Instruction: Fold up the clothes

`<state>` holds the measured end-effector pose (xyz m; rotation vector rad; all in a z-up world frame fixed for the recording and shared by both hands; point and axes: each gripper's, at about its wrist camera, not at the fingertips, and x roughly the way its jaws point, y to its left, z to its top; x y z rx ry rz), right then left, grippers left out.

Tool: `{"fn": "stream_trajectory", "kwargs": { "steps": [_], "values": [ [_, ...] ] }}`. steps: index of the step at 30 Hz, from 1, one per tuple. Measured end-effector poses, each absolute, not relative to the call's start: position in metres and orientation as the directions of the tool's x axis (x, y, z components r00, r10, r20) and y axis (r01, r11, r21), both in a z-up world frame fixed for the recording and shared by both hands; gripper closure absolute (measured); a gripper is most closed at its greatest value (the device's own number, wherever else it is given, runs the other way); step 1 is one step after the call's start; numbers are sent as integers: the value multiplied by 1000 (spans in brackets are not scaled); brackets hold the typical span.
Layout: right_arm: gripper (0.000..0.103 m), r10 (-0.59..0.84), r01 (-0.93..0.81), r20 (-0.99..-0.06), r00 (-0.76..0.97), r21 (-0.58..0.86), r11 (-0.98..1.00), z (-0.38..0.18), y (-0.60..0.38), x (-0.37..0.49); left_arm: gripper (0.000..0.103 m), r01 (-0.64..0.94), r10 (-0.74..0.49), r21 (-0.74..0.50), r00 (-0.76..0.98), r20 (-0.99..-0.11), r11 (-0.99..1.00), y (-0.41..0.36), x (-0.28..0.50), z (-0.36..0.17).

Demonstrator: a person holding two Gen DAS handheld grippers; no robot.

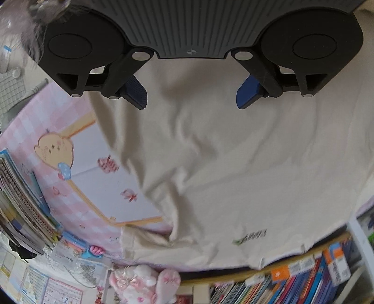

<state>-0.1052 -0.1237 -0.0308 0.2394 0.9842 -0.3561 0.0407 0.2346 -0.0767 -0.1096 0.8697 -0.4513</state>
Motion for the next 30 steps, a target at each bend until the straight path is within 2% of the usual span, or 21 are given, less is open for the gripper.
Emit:
{"fn": "stream_trajectory", "kwargs": {
  "steps": [3,5,8,13,15,19,26,29,30],
  "values": [
    [21,-162,414,-833,528,87,906,-29,-150,-97,33,344,-400,-239,538,-742,908,209,16,-83],
    [21,-144,404,-826,545,108,909,-28,-167,-90,25,341,-356,-185,552,-754,922,193,4,-82],
    [21,-116,367,-814,569,126,921,-26,-190,-80,23,328,-318,-146,566,-761,933,176,-9,-79],
    [22,-72,315,-792,606,155,936,-25,-232,-62,9,256,-228,-93,568,-791,962,153,-29,-85],
    [24,-61,317,-785,616,176,932,-27,-257,-52,7,229,-180,-54,578,-796,972,148,-38,-87],
    [35,-29,348,-772,635,252,903,-31,-312,-29,5,174,-99,6,588,-803,985,138,-53,-90],
    [36,40,417,-761,648,399,817,-43,-376,4,4,76,-37,7,557,-829,997,133,-61,-87],
    [46,76,436,-760,646,449,780,-51,-390,14,4,54,-21,10,544,-839,998,130,-63,-87],
    [55,95,437,-757,646,470,767,-53,-393,16,4,49,-17,11,541,-841,999,129,-63,-87]
  ]
}}
